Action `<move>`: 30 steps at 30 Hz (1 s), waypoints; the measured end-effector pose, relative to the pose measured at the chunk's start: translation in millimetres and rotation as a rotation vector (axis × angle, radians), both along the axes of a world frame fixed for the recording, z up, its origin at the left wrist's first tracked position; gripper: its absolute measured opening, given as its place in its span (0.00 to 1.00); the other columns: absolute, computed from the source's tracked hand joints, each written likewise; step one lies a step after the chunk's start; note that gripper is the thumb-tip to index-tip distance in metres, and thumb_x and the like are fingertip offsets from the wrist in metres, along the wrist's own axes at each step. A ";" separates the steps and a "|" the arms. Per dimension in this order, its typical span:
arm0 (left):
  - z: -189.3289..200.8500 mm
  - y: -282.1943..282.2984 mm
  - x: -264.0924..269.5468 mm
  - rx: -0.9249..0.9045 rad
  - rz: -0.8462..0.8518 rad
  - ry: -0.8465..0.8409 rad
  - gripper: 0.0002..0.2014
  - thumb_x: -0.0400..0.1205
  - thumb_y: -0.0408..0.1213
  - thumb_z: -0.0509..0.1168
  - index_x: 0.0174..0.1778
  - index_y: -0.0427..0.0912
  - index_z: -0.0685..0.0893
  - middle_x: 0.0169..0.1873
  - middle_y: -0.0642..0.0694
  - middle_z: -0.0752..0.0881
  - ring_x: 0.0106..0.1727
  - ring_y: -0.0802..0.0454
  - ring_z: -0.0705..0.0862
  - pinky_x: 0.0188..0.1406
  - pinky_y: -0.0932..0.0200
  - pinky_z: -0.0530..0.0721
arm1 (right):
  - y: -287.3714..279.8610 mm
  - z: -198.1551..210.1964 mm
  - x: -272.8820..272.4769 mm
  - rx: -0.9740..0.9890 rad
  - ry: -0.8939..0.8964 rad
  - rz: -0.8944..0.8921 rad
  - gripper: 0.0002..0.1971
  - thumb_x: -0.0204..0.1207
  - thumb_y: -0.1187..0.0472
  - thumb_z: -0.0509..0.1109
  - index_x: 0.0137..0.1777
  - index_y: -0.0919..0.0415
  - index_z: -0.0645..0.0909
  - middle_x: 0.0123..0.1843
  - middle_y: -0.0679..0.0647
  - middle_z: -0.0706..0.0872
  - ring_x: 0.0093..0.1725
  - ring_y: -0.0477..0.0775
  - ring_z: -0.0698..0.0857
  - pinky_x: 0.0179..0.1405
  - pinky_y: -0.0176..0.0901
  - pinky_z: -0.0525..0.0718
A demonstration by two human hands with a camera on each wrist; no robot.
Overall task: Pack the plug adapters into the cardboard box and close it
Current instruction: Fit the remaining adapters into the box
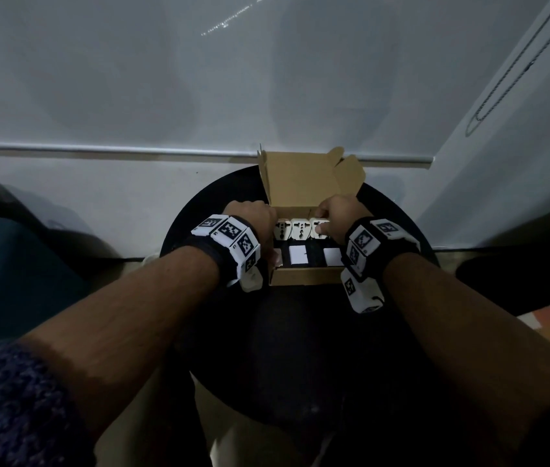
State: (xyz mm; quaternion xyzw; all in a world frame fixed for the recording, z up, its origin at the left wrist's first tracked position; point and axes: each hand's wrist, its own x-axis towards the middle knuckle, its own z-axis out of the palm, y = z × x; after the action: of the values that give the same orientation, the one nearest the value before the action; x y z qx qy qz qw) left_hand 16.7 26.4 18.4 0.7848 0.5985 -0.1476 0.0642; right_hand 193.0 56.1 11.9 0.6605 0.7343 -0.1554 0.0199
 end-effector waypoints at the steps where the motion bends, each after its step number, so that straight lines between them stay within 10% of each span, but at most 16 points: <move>1: -0.1 -0.2 0.2 -0.001 0.003 0.002 0.36 0.68 0.62 0.75 0.66 0.43 0.78 0.56 0.45 0.84 0.55 0.45 0.85 0.43 0.54 0.74 | 0.0 -2.5 0.6 0.009 -0.005 0.005 0.19 0.75 0.57 0.74 0.65 0.61 0.82 0.65 0.60 0.84 0.64 0.61 0.82 0.60 0.47 0.80; 8: -0.9 -1.0 -0.4 0.006 -0.007 0.007 0.36 0.67 0.63 0.75 0.65 0.44 0.79 0.53 0.46 0.85 0.53 0.45 0.85 0.42 0.54 0.74 | -4.7 11.3 5.5 0.054 -0.061 0.028 0.20 0.73 0.54 0.75 0.63 0.58 0.79 0.61 0.59 0.85 0.58 0.61 0.84 0.54 0.47 0.84; 14: -2.5 5.2 -1.0 0.014 0.009 0.019 0.24 0.78 0.51 0.70 0.67 0.43 0.79 0.57 0.43 0.84 0.57 0.43 0.84 0.43 0.52 0.72 | -79.9 36.1 -40.6 0.032 0.271 0.358 0.09 0.75 0.63 0.67 0.44 0.61 0.89 0.46 0.55 0.91 0.44 0.52 0.86 0.47 0.43 0.83; 23: -3.4 3.9 -1.5 0.027 -0.017 0.051 0.29 0.71 0.60 0.74 0.62 0.46 0.82 0.54 0.44 0.85 0.55 0.44 0.85 0.42 0.54 0.73 | -121.0 -31.3 -93.7 0.145 -0.304 0.714 0.21 0.80 0.64 0.57 0.73 0.60 0.74 0.70 0.64 0.79 0.70 0.66 0.74 0.73 0.59 0.65; 30: -2.5 3.1 -2.5 0.028 -0.025 0.045 0.33 0.68 0.64 0.74 0.63 0.46 0.81 0.55 0.44 0.85 0.55 0.43 0.85 0.43 0.54 0.74 | -124.2 -35.8 -89.0 0.173 -0.357 0.769 0.17 0.77 0.65 0.60 0.64 0.63 0.81 0.60 0.67 0.84 0.62 0.71 0.79 0.72 0.66 0.67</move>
State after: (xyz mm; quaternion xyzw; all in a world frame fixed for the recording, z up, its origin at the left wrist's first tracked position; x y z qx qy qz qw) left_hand 14.2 29.6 15.9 0.7895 0.5920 -0.1577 0.0376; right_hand 104.0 -68.1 -23.8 0.3545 0.9224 0.0420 0.1475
